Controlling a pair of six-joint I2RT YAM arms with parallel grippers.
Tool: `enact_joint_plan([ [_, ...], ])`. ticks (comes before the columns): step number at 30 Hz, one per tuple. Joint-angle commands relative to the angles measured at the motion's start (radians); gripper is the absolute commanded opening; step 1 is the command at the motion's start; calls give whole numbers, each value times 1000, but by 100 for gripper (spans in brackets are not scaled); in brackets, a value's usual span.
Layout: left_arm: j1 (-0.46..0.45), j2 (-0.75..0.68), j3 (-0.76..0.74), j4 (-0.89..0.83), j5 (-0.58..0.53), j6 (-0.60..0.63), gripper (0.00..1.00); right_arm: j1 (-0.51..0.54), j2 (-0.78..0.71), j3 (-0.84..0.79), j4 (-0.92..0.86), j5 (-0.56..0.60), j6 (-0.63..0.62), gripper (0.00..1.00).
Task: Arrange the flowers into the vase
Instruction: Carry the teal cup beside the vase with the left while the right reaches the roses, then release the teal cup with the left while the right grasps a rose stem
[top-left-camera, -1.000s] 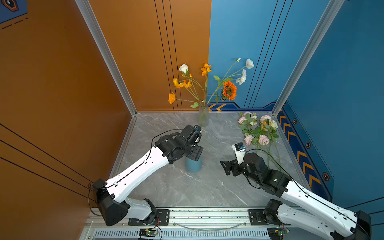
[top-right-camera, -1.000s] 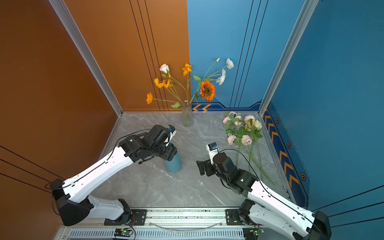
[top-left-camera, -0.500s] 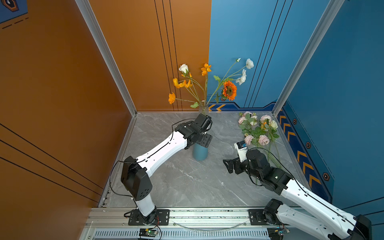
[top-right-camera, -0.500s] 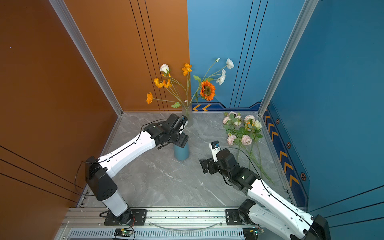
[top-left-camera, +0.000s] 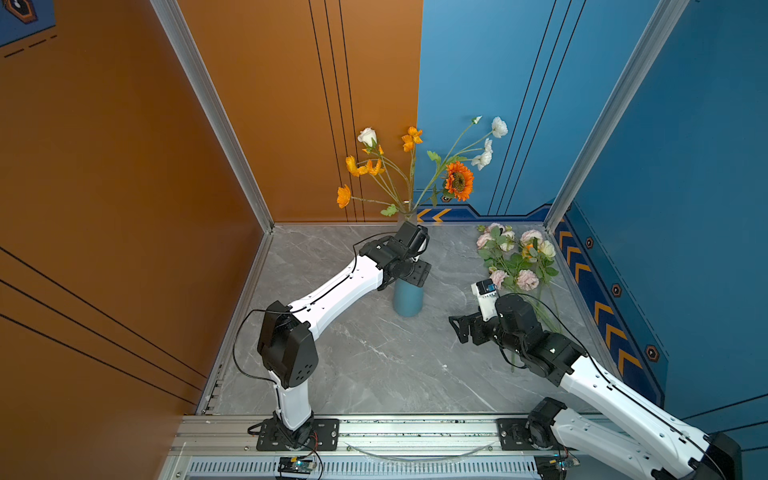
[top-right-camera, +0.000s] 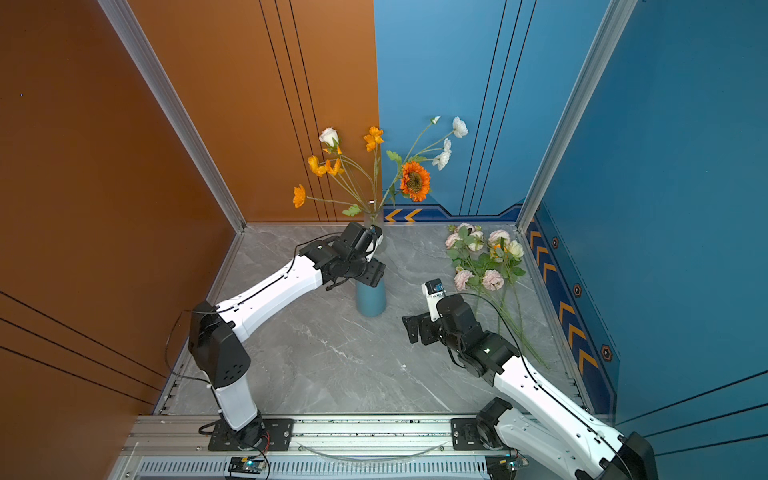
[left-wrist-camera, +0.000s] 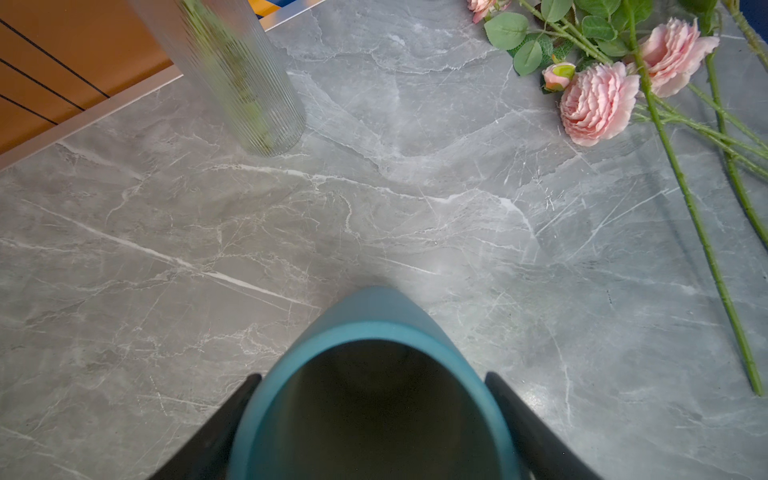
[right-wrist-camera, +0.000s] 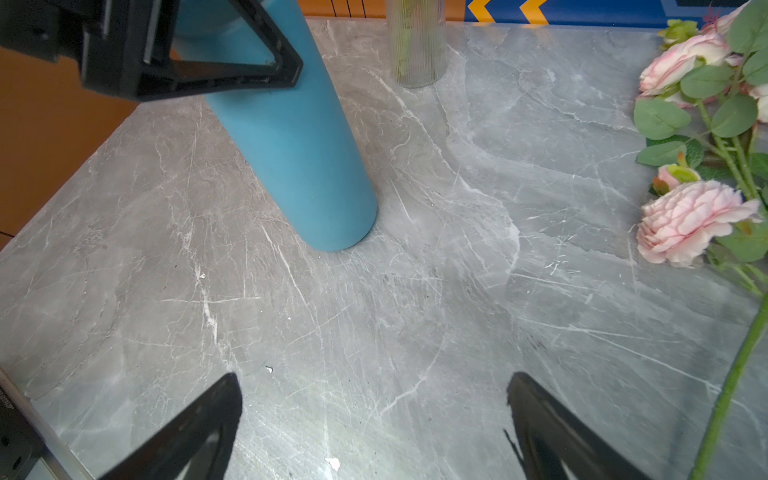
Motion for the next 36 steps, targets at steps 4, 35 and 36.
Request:
enact_joint_plan([
  [4,5,-10,41,76,27,22,90,-8,19,5,-16,-21,-20,100],
  [35,-49,-493,-328,387,550,585,98,-329,75,60,-189,70,136,100],
  [36,-55,-515,-372,397,615,635,98,-379,91,76,-215,64,144,100],
])
